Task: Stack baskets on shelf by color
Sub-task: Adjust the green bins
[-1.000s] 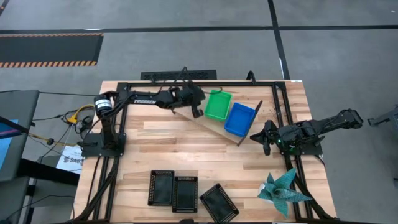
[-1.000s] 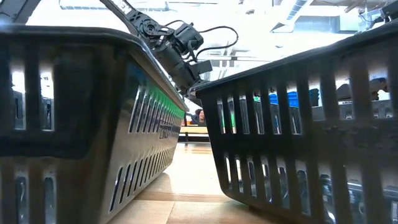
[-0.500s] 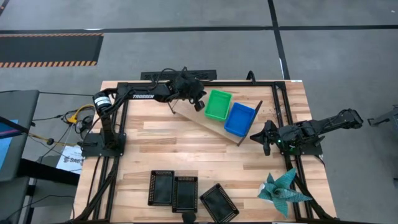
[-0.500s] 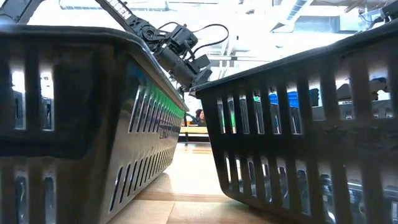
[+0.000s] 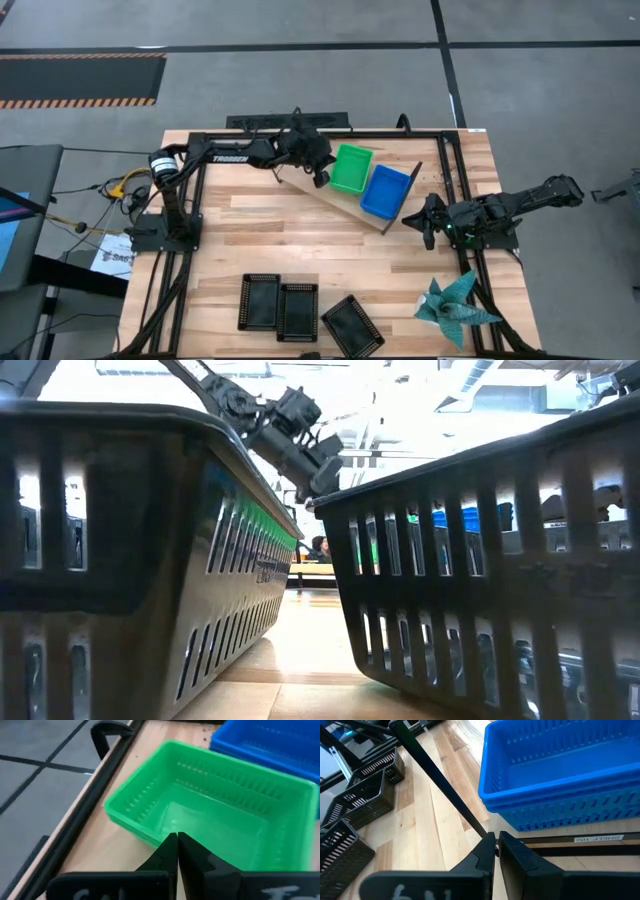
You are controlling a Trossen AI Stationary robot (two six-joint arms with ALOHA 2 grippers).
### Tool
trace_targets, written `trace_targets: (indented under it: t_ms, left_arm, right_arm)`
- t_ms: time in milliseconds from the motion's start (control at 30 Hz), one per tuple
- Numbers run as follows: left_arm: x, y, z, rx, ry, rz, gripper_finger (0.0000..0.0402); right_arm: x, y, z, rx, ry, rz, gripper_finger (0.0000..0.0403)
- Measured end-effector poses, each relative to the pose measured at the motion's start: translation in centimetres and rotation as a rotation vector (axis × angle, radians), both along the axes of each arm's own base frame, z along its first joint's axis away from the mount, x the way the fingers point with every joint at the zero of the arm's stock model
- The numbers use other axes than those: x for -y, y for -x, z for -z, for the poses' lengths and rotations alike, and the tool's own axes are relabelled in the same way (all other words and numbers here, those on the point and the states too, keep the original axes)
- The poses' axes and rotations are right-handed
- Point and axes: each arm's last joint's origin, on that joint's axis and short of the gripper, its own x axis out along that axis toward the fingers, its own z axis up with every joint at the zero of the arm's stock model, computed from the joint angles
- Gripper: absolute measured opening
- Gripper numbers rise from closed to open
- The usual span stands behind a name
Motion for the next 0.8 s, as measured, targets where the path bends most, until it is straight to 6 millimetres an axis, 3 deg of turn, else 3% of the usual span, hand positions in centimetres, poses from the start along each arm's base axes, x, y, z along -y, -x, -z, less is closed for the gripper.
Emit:
trace_targets:
  t_ms: [167,400,533,800]
  left_arm:
    - [2.7,-0.6,-2.0,0.012,-0.156,0.011,0.0]
    - [7.3,-2.5,-1.7,0.013,-0.262,0.139,0.0]
    - [7.8,-3.2,-0.4,-0.059,-0.309,0.075,0.0]
    - [8.6,-6.0,-1.3,-0.178,-0.338,0.12,0.0]
  right_arm:
    - [0.0,0.0,0.0,0.0,0.0,0.0,0.005]
    - [0.0,0.0,0.0,-0.001,0.001,0.0,0.005]
    - [0.0,0.0,0.0,-0.001,0.001,0.0,0.005]
    - [0.0,0.0,0.0,0.001,0.0,0.0,0.005]
